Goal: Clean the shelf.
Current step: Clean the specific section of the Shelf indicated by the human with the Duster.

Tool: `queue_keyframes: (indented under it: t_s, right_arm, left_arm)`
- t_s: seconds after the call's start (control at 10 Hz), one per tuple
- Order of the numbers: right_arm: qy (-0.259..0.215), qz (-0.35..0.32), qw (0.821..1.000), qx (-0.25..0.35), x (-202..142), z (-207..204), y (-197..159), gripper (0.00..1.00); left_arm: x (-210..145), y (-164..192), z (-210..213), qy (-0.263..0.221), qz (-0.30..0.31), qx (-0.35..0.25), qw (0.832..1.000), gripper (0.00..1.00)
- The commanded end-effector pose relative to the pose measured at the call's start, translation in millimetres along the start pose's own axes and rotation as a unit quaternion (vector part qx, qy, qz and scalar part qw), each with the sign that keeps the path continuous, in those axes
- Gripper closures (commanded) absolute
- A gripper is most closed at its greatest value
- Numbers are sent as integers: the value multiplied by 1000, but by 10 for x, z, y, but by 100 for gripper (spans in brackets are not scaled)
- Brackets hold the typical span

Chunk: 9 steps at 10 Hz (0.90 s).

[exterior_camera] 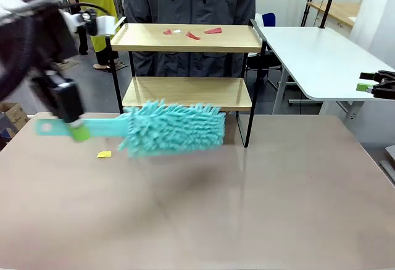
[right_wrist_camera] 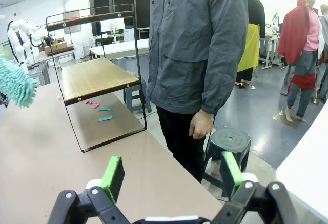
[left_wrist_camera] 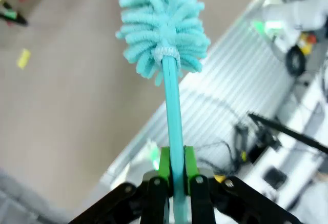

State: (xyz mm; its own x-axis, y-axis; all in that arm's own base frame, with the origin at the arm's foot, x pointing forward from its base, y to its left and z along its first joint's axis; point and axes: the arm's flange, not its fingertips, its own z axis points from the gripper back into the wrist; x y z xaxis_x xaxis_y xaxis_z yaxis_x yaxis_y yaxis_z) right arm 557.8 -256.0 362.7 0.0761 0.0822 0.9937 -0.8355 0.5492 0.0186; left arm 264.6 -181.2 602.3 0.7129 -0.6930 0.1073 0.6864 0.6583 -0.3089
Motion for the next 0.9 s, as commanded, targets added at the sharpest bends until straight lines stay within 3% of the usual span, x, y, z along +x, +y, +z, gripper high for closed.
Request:
queue_keyframes:
  t_s: [0.0, 0.2, 0.3, 0.5, 0.6, 0.8]
  right_arm:
    - [2, -7, 1000, -3, 53, -9, 13, 0]
    - [2, -7, 1000, -3, 53, -9, 13, 0]
    - [2, -7, 1000, -3, 53, -9, 13, 0]
    - [2, -7, 1000, -3, 53, -9, 13, 0]
    - [2, -7, 1000, -3, 53, -9, 13, 0]
    - [2, -7, 1000, -3, 53, -9, 13, 0]
  left_arm:
    - [-227, 20, 233, 108, -32, 18, 993, 87]
    - [-448, 146, 197, 200, -56, 10, 978, 87]
    - [-512, 222, 167, 218, -60, 4, 974, 87]
    - [-568, 348, 133, 207, -50, 3, 977, 87]
    - [-564, 171, 96, 218, -40, -5, 975, 87]
    - [-564, 171, 96, 218, -40, -5, 975, 87]
